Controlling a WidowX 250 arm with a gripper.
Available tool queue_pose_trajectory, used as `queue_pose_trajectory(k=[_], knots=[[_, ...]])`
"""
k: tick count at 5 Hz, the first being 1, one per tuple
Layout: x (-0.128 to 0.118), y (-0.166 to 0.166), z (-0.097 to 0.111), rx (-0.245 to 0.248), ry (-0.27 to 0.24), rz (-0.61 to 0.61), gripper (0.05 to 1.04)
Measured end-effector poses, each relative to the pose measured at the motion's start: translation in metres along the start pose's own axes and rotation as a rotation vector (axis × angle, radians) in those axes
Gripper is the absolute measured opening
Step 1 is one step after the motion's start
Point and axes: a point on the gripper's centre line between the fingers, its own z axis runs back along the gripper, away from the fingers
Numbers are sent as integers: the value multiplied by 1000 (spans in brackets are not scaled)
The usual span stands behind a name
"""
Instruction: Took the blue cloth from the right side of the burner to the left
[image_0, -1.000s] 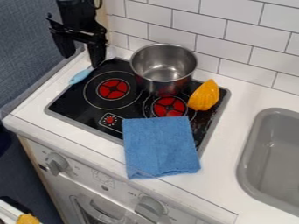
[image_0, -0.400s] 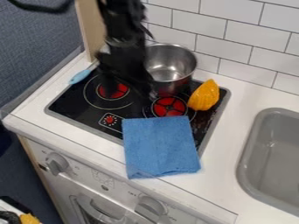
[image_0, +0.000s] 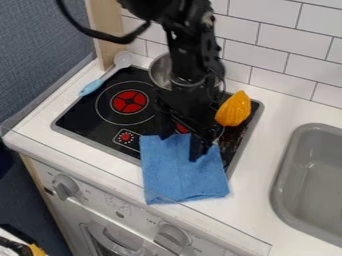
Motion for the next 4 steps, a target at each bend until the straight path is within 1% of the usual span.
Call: queue_pose_trajectory(k=[1, 2, 3, 4], knots=[[9, -7, -17, -7, 13, -14, 1002], [12, -5, -19, 23, 10, -15, 1002], [10, 6, -22, 71, 2, -18, 1002], [0, 29, -19, 115, -31, 8, 1001]])
